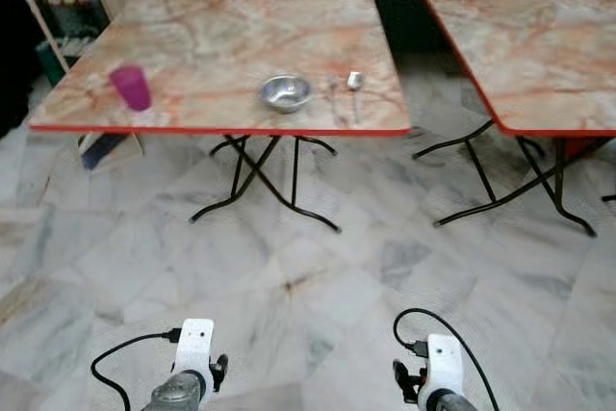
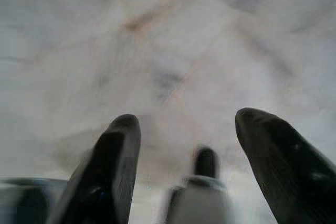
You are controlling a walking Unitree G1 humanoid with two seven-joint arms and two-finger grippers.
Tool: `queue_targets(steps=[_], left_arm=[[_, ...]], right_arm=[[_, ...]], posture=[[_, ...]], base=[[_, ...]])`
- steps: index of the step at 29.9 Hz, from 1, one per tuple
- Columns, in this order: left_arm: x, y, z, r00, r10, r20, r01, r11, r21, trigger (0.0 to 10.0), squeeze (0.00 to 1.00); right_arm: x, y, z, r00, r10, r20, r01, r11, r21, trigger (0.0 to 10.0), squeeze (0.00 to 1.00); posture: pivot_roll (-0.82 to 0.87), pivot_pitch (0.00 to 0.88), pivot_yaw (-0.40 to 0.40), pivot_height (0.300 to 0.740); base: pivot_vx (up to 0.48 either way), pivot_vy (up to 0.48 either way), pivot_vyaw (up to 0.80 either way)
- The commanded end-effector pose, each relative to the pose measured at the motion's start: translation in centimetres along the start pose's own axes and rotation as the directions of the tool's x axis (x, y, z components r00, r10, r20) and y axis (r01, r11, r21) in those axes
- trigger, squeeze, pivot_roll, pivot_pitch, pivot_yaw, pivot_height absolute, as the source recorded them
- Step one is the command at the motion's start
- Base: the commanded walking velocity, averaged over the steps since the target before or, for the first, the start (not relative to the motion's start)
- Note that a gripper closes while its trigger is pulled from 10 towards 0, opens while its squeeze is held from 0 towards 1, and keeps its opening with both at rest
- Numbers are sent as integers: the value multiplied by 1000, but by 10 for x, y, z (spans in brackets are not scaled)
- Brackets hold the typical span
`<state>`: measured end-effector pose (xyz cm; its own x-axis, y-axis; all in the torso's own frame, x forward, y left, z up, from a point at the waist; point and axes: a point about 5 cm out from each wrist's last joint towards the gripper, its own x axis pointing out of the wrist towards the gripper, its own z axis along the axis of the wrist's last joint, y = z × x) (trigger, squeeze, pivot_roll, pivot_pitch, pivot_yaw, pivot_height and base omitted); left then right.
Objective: Setting the table
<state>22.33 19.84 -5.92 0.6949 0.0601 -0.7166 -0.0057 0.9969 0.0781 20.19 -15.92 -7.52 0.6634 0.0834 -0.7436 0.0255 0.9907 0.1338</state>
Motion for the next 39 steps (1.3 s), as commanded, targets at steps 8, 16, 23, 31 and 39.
queue_targets(steps=[8, 16, 23, 31, 39], left_arm=[[1, -5, 3, 1000, -15, 4, 15, 1000, 12, 10000, 0], [1, -5, 3, 1000, -15, 3, 15, 1000, 13, 10000, 0], [1, -5, 3, 1000, -17, 5, 17, 1000, 15, 10000, 0], [1, -4, 3, 1000, -20, 8, 20, 1000, 17, 10000, 0], [1, -6, 3, 1000, -25, 8, 25, 999, 22, 10000, 0]], right_arm=[[-2, -7, -1, 1000, -22, 2, 22, 1000, 9, 10000, 0], [-2, -9, -1, 1000, -28, 4, 28, 1000, 14, 10000, 0], [-1, -7, -1, 1000, -21, 3, 21, 1000, 14, 10000, 0], [-2, -5, -3, 1000, -21, 2, 21, 1000, 15, 10000, 0], [-2, -6, -3, 1000, -19, -2, 19, 1000, 5, 10000, 0]], posture=[[44, 119, -16, 740], [41, 121, -16, 740], [48, 125, -12, 740], [46, 125, -6, 740], [44, 116, -7, 740]], base=[[30, 0, 0], [315, 0, 0], [363, 0, -307], [405, 0, 0], [412, 0, 0]])
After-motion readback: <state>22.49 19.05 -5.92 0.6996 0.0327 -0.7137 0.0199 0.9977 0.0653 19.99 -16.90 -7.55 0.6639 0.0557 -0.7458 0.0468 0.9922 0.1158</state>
